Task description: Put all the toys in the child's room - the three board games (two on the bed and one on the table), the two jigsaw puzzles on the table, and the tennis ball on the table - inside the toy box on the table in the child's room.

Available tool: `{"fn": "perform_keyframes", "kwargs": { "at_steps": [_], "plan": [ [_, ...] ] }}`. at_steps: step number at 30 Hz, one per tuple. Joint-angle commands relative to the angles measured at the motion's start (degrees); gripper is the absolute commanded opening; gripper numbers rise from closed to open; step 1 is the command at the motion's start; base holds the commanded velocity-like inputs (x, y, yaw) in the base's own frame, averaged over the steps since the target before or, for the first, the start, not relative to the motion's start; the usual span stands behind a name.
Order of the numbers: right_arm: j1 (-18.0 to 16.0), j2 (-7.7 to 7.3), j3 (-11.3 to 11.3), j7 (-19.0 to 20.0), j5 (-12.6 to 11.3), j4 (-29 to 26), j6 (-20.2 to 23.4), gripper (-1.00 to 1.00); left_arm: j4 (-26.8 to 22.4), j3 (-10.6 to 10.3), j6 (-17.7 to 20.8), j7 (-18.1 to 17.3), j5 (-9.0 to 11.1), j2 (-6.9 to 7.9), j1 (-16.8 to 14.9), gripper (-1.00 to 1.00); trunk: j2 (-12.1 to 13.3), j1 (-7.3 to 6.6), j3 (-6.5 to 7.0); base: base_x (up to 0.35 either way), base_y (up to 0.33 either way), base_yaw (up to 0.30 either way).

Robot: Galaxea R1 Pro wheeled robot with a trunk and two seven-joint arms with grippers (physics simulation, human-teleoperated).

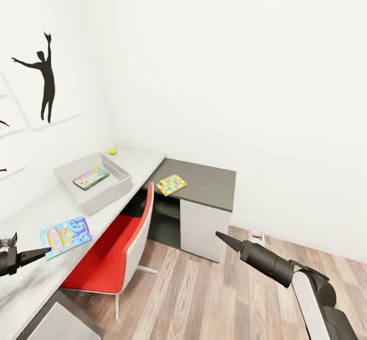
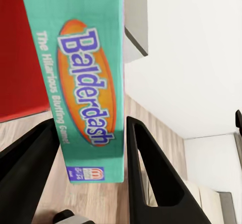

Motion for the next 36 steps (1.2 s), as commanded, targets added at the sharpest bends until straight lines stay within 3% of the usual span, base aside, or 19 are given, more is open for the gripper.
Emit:
{"fn": "perform_keyframes", "kwargs": {
  "at_steps": [1, 11, 21, 28, 30, 33, 36],
  "plan": [
    [-0.1, -0.02, 0.0, 0.1, -0.1, 0.0, 0.3, 1.0, 0.0, 0.0, 0.6, -0.3, 0.0, 0.01, -0.1, -1.0, -0.1, 0.06, -0.11, 0.293, -0.197, 0.01],
    [-0.1, -0.07, 0.2, 0.4, -0.1, -0.3, 0.4, 1.0, 0.0, 0.0, 0.6, -0.3, 0.0, 0.01, -0.1, -1.0, -0.1, 0.06, -0.11, 0.258, -0.235, 0.02],
    [-0.1, -0.31, -0.4, 0.9, -0.5, -0.9, 3.4, 1.0, 0.0, 0.0, 0.6, -0.3, 0.0, 0.01, -0.1, -1.0, -0.1, 0.06, -0.11, 0.171, -0.154, 0.256],
    [-0.1, -0.42, -0.7, 5.4, -0.7, -1.0, 4.9, 1.0, 0.0, 0.0, 0.6, -0.3, 0.0, 0.01, 0.0, -1.0, -0.1, 0.06, -0.18, 0.016, -0.011, 0.258],
    [-0.1, -0.9, -0.8, 6.5, -0.8, -1.0, 4.9, 1.0, 0.0, 0.0, 0.6, -0.3, 0.0, 0.01, 0.0, -1.0, -0.1, 0.06, -0.19, 0.002, -0.002, 0.086],
    [-0.1, -2.91, -0.7, 7.3, -0.7, -1.0, 4.3, 1.0, 0.0, 0.0, 0.5, -0.3, 0.0, 0.01, 0.0, -1.0, -0.1, 0.06, -0.16, 0.077, -0.001, 0.033],
    [-0.1, -3.52, -0.4, 7.5, -0.7, -1.0, 3.9, 1.0, 0.0, 0.0, 0.5, -0.3, 0.1, 0.01, 0.0, -1.0, -0.1, 0.06, 0.04, 0.251, 0.0, 0.048]
  ]
}}
